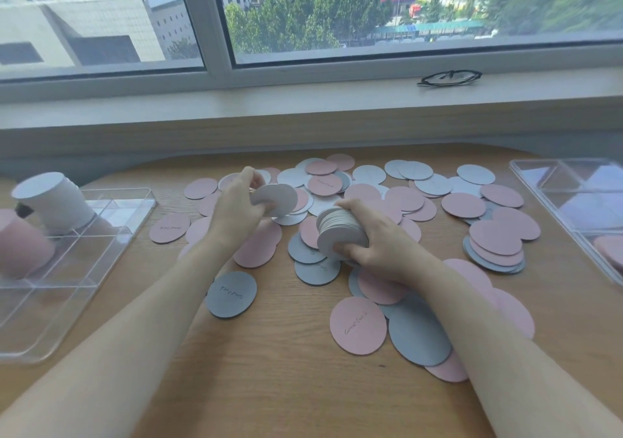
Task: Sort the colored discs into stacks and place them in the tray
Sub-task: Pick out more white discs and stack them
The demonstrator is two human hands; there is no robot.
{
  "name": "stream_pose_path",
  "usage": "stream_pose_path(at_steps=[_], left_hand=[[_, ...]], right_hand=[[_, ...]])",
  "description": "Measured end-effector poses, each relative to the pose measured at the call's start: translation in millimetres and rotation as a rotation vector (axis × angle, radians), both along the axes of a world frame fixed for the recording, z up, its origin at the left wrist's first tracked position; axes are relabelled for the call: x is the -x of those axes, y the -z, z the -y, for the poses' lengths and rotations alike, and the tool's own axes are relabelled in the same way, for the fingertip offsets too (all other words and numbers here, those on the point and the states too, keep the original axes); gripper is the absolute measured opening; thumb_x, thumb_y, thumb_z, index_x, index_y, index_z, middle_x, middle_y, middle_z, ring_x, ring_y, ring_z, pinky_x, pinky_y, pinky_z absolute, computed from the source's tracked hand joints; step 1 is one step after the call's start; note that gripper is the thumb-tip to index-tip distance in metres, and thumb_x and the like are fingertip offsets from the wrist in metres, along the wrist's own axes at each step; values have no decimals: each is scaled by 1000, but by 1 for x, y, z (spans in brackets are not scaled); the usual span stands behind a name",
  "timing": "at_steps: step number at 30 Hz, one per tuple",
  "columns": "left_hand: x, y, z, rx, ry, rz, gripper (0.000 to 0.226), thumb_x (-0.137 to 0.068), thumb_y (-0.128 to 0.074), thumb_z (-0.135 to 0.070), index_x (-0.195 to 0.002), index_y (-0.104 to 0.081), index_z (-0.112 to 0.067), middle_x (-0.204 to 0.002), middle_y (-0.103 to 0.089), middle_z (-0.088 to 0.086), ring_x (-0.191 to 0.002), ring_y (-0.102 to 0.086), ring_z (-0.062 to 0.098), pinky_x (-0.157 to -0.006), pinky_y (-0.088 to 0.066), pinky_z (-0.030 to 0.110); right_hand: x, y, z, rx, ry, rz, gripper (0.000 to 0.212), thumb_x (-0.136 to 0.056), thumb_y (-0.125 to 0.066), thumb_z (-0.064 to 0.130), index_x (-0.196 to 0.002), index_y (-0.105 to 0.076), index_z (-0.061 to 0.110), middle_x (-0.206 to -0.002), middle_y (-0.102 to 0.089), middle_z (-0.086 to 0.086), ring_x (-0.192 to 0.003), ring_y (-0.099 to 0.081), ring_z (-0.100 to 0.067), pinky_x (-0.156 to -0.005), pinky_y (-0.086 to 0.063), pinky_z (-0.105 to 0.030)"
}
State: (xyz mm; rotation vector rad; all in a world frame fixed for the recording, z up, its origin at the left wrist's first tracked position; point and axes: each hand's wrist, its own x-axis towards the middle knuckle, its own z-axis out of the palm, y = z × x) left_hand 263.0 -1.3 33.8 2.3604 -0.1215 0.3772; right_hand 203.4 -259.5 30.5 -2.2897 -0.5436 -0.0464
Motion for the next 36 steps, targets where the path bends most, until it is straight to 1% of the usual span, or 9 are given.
stream_pose_path(at_steps=[5, 10, 12, 14, 18, 22, 28, 34, 36], left_hand=[[26, -6, 11, 178, 60, 49, 24, -85, -72, -9, -97, -56, -23, -87, -62, -26, -75, -58, -1, -67, -42, 21], [42, 6, 31, 315, 225, 60, 28, -86, -69, -5, -94, -62, -31, -91, -69, -8, -85, -65, 20, -75, -53, 44], [47, 12, 34, 361, 214, 61, 30, -88, -67, -4, -93, -64, -33, -90, -69, -12, -81, -64, 16, -71, -51, 43], [49, 16, 34, 382, 216, 45, 27, -88, -66, -3, -94, -65, -29, -89, -71, -10, -84, -65, 17, -76, -52, 41], [53, 16, 33, 440, 250, 29, 21, -90, -67, -5, -94, -67, -25, -86, -72, -10, -84, -65, 8, -76, -49, 26], [54, 17, 34, 421, 227, 62, 20, -91, -68, -9, -91, -66, -29, -87, -71, -12, -86, -65, 8, -78, -48, 25], [53, 18, 31, 444, 222, 73, 26, -88, -70, -3, -92, -63, -28, -86, -70, -13, -85, -65, 8, -77, -48, 23], [45, 23, 27, 535, 221, 74, 26, -87, -72, -2, -93, -60, -25, -87, -64, -10, -81, -59, 13, -75, -46, 39], [45, 24, 26, 586, 234, 66, 26, -86, -73, 1, -93, -58, -20, -88, -62, -5, -81, -59, 13, -75, -47, 35]], right_hand=[[-1, 3, -1, -46, -6, 9, 59, -82, -74, 18, -132, -46, 33, -109, -60, 16, -98, -57, -3, -88, -47, -28], [-2, 5, 1, -95, 4, -11, 71, -80, -78, 20, -141, -43, 32, -120, -60, 12, -106, -56, -1, -92, -44, -20], [-3, 5, 1, -91, -3, -5, 68, -80, -78, 20, -139, -45, 31, -118, -60, 12, -106, -56, -1, -90, -44, -18], [-4, 5, 1, -87, -15, 12, 63, -79, -78, 18, -134, -50, 31, -117, -59, 11, -107, -54, 0, -88, -41, -11], [-4, 4, 0, -103, -2, 12, 59, -78, -81, 20, -129, -53, 29, -121, -45, 10, -112, -44, 8, -89, -31, -1], [-2, 5, -2, -125, 10, 18, 57, -77, -80, 14, -126, -55, 29, -109, -59, 14, -101, -55, 3, -81, -40, -10], [3, 1, -2, -182, 37, -53, 51, -79, -79, 13, -120, -58, 33, -100, -66, 17, -91, -62, 1, -73, -48, -11], [1, 2, 0, -213, 73, -104, 49, -77, -81, 19, -120, -60, 32, -99, -70, 13, -90, -66, -1, -79, -53, -22], [0, 4, 0, -228, 59, -121, 48, -78, -80, 19, -118, -60, 32, -98, -70, 12, -90, -67, -3, -80, -55, -25]])
